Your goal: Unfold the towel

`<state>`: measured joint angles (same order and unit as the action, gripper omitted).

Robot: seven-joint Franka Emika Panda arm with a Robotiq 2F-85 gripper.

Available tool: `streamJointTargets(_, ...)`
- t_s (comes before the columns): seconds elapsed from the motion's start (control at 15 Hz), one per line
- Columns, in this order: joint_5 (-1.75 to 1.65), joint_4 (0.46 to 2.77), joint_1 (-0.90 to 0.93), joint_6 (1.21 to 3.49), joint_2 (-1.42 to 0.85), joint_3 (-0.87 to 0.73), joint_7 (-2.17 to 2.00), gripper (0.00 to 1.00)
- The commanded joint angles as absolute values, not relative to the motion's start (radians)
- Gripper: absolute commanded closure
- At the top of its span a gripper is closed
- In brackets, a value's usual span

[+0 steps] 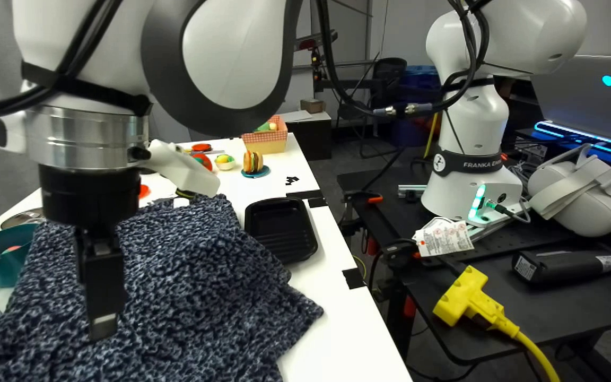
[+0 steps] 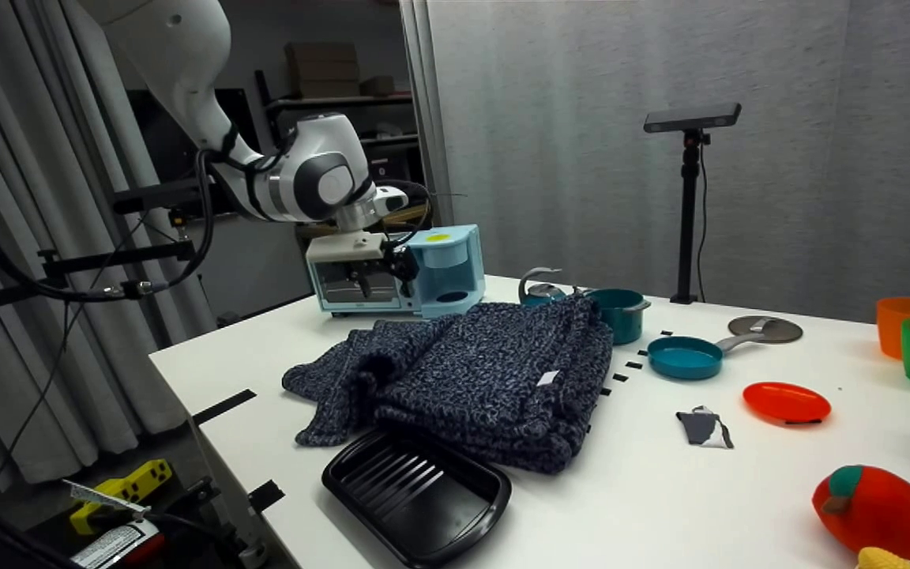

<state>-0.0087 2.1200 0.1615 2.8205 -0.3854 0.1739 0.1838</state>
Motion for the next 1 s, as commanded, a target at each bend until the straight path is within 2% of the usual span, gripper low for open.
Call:
streamJointTargets(0.0, -0.051, 2.211, 0.137, 2.697, -0.3, 0.129, 0.163, 0.0)
streamJointTargets(0.4, -0.045, 2.289, 0.111, 2.539, -0.259, 0.104, 0.17, 0.0)
streamJointTargets(0.93, -0.078, 2.399, 0.114, 2.496, -0.173, 0.09, 0.146, 0.0)
